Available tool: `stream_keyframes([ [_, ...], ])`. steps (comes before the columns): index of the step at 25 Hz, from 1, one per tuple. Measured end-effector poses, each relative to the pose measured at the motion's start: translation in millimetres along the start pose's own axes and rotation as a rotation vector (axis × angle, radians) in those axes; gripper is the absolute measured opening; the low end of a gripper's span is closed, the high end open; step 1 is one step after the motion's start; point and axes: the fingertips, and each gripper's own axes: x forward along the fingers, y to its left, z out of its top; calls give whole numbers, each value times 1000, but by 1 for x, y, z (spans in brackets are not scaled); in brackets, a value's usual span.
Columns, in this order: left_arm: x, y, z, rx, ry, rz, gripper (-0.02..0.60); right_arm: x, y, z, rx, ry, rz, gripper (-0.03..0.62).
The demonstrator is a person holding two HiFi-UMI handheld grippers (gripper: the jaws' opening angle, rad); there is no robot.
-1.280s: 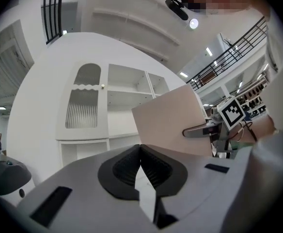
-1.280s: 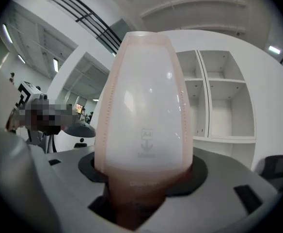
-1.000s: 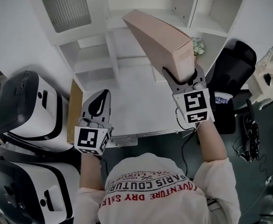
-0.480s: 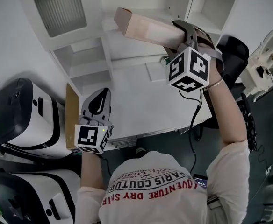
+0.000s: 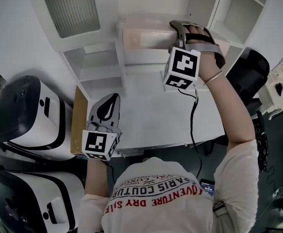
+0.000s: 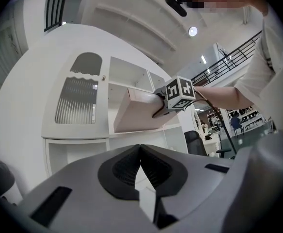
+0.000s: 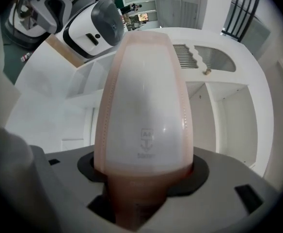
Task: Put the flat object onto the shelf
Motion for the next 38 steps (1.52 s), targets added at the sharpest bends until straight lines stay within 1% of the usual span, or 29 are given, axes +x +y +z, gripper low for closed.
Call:
stream_keyframes([
  [3, 5, 8, -4, -3, 7, 26, 14, 19, 7, 3, -31, -1, 7, 316],
  [7, 15, 18, -12, -12, 18, 51, 14, 40, 9, 6, -25, -14, 39, 324],
  [13, 29, 25, -20, -9, 26, 65, 14, 70, 8, 11, -19, -37, 91, 334],
  [18, 37, 38, -24, -15, 25, 97, 14, 96, 10, 17, -9, -49, 128, 344],
  [25, 49, 51, -32, -17, 37, 122, 14, 127, 20, 21, 28, -78, 211, 368],
  [31, 57, 54, -33, -3, 35, 127, 14, 142, 39, 25, 88, -122, 320, 407],
  [36, 56, 58, -31, 10, 40, 139, 14, 149, 43, 32, 111, -126, 352, 411],
  [38, 59, 63, -34, 9, 47, 152, 14, 155, 45, 33, 124, -124, 379, 417],
])
